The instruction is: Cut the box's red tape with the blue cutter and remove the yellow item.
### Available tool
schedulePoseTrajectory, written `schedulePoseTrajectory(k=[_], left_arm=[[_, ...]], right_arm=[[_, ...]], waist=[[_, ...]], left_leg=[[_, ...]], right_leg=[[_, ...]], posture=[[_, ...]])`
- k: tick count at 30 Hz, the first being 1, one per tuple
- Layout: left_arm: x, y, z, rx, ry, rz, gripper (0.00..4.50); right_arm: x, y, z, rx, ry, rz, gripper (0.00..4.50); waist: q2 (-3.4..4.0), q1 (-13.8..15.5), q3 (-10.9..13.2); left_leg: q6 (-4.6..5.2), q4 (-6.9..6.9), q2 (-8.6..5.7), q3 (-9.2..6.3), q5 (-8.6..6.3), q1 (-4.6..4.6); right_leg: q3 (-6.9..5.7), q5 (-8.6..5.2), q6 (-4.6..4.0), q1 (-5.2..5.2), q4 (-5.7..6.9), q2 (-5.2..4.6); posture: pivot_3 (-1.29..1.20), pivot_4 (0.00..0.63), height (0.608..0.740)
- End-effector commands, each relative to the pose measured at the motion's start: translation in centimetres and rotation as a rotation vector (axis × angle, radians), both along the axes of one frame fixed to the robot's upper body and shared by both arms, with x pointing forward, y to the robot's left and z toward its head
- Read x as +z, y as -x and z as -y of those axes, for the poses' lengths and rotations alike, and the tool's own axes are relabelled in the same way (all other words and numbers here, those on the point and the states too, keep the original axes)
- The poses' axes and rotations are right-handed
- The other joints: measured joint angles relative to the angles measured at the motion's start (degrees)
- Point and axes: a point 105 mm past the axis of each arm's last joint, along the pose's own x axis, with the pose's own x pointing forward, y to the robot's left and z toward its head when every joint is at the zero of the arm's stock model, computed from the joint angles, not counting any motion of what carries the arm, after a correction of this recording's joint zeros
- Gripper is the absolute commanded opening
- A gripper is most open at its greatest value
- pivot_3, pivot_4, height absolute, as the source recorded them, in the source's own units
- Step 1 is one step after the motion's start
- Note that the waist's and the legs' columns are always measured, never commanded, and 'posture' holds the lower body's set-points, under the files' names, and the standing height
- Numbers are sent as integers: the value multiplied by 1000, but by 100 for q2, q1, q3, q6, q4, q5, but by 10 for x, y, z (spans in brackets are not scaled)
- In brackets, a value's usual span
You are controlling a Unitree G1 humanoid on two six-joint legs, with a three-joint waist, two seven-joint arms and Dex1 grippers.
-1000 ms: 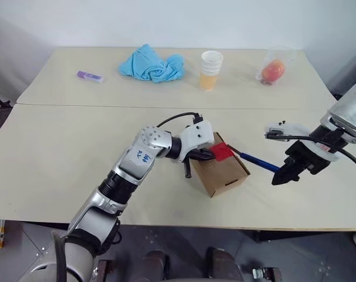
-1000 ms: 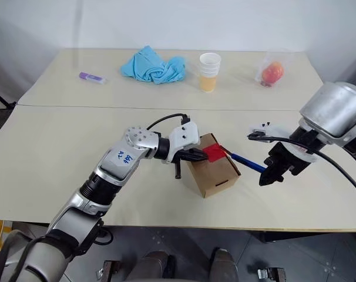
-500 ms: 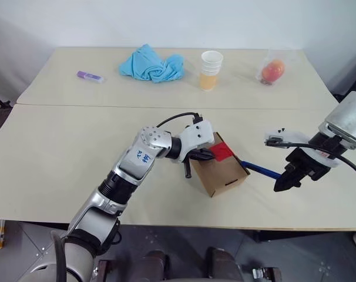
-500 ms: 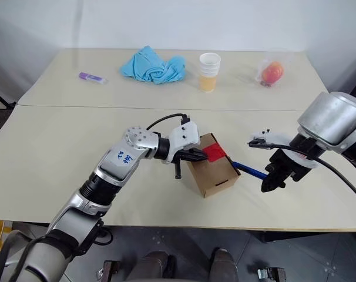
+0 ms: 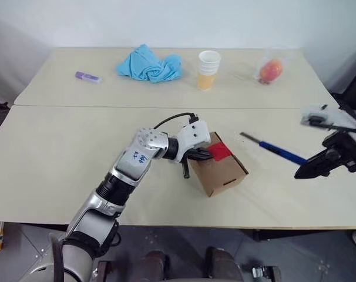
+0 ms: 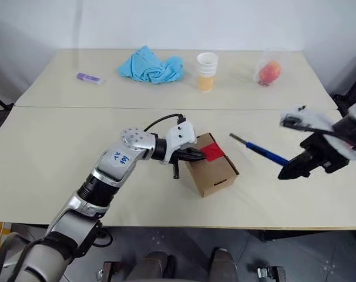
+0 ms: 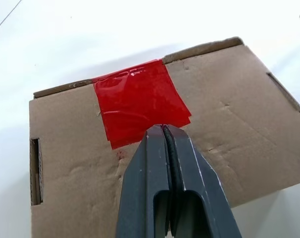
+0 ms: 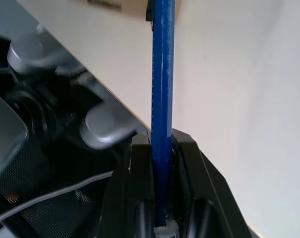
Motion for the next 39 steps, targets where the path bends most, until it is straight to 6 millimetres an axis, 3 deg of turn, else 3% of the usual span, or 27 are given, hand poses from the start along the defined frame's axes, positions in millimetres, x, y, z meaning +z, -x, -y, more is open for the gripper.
schedulePoseTrajectory(k=[1, 5, 7, 9, 11, 13, 16, 20, 25, 28, 32, 35, 39], left_arm=[[-4, 1, -18, 1, 93, -114, 38], [17, 5, -32, -42, 207, -124, 38], [29, 8, -48, -60, 236, -118, 38], [34, 11, -59, -70, 252, -129, 38], [31, 15, -91, -37, 203, -169, 38], [23, 17, -110, 6, 140, -189, 38], [12, 19, -119, 32, 79, -198, 38], [0, 23, -119, 44, 49, -202, 0], [-15, 24, -115, 94, 35, -190, 0], [-23, 27, -110, 103, 30, -189, 0], [-29, 27, -101, 128, 42, -191, 0], [-35, 26, -89, 138, 52, -180, 0], [-38, 23, -71, 162, 85, -175, 0]], right_arm=[[15, -14, 26, -101, -93, 145, 164], [3, -41, 52, -173, -129, 321, 164], [-18, -62, 75, -229, -121, 495, 164], [-33, -69, 84, -231, -130, 604, 164], [-71, -76, 89, -250, -157, 719, 164], [-95, -78, 95, -335, -176, 743, 164], [-110, -74, 95, -371, -180, 687, 164], [-112, -70, 96, -362, -162, 703, 1430], [-73, -60, 80, -219, -263, 847, 3031], [-54, -49, 54, -83, -340, 871, 3031], [-50, -53, 29, -13, -321, 920, 3031], [-60, -70, 14, -11, -219, 990, 2390], [-85, -90, -11, 14, -115, 1093, 979]], waist=[[-2, -3, 1], [-2, -6, 6], [-15, -16, 8], [-6, -6, 11], [-5, -14, 11], [4, -39, 11], [52, -53, 16], [49, -23, 17], [49, -22, 17], [49, -30, 17], [44, -23, 19], [43, -12, 19], [43, -11, 19]], left_leg=[[0, 0, 4, 3, 0, 0], [1, 3, 11, 17, 1, -2], [0, 4, 13, 22, 2, -3], [-1, 8, 15, 22, 2, -3], [-1, 7, 12, 20, 3, -4], [-3, 5, 0, 27, 2, 1], [1, 12, 3, 40, 4, 3], [5, 46, 15, 37, 6, 10], [5, 50, 16, 34, 6, 8], [3, 47, 19, 35, 5, 9], [3, 52, 20, 35, 5, 10], [3, 55, 20, 35, 4, 10], [2, 55, 14, 33, 4, 9]], right_leg=[[1, 0, 0, 0, 1, 0], [11, 0, 0, -13, 12, -3], [10, 0, 0, -18, 17, -1], [5, 0, 0, -18, 24, 0], [2, -1, 0, -20, 29, -1], [-16, -2, -3, -20, 32, 5], [-6, -1, 0, -18, 31, 0], [-7, 3, 5, 6, 38, 2], [-1, 3, 6, 4, 42, 0], [-1, 3, 6, 0, 43, 2], [0, 3, 5, 2, 47, 3], [6, 3, 5, 2, 49, 0], [9, 3, 5, -5, 56, -2]], posture=[[0, 150, 740], [0, 150, 740], [0, 150, 740], [0, 150, 740], [0, 150, 740], [0, 150, 740], [0, 150, 740], [0, 150, 740], [0, 150, 740], [0, 150, 740], [0, 150, 740], [0, 150, 740], [0, 150, 740]])
